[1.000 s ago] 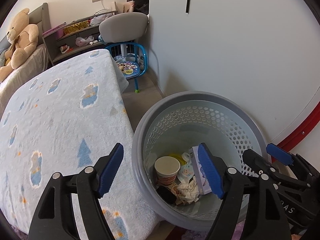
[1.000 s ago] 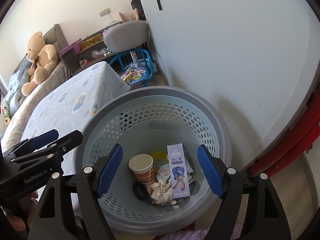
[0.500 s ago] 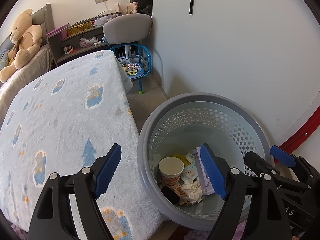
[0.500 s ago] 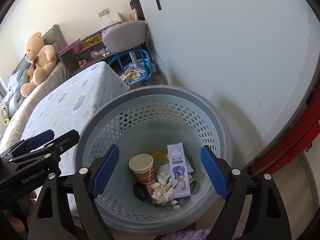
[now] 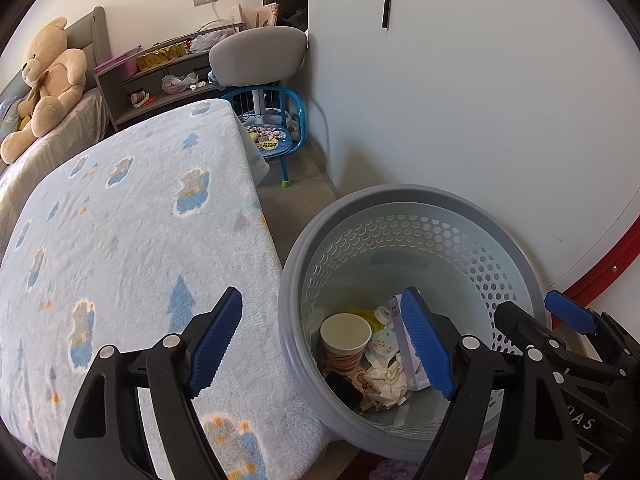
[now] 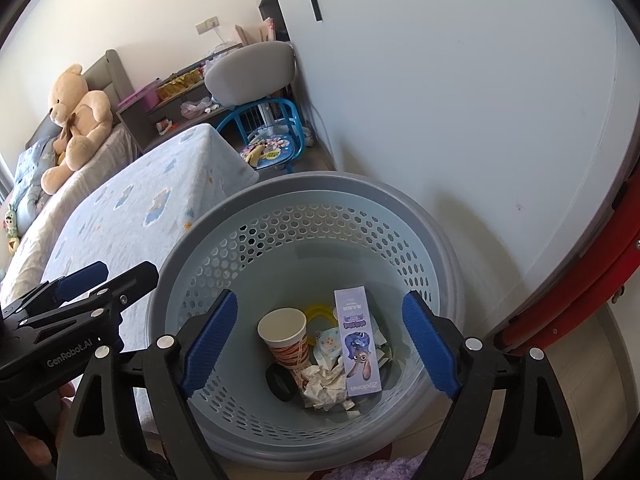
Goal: Collect trash
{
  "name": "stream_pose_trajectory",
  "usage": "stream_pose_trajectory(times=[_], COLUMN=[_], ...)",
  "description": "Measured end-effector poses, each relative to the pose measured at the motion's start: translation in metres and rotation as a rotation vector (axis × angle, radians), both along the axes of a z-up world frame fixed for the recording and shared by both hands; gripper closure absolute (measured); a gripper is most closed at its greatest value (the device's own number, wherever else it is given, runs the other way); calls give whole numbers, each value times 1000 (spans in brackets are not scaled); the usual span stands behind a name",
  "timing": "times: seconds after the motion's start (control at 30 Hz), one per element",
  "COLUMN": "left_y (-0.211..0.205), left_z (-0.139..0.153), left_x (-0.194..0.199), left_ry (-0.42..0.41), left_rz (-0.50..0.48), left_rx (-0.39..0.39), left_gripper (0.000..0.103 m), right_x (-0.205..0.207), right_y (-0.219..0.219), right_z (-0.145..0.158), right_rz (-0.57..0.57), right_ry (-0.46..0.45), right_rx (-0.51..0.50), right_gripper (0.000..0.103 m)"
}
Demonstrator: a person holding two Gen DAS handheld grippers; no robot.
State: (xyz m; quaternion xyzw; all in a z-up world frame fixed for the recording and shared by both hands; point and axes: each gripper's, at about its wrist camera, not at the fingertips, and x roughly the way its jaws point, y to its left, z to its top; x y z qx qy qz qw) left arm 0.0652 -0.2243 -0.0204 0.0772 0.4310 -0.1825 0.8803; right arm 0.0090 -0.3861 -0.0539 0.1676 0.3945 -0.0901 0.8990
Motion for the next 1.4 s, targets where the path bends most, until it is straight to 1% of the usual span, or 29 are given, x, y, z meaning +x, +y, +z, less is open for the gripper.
stream_pose_trajectory(times=[0.57, 0.63, 1.4], left_y=[2, 1, 0], left_z=[0, 0, 0], left_x=[-1, -1, -1], left_ry=[-5, -5, -14], left_rz=[7, 8, 19], left_rx=[15, 20, 34], left_gripper=[24, 21, 21], right_x=[0, 0, 0], right_y=[-1, -1, -1], right_z=[2, 2, 3], right_rz=[-3, -3, 0], right_ry=[-3, -4, -6], right_rx=[1, 1, 2], right_gripper=[18, 18, 18])
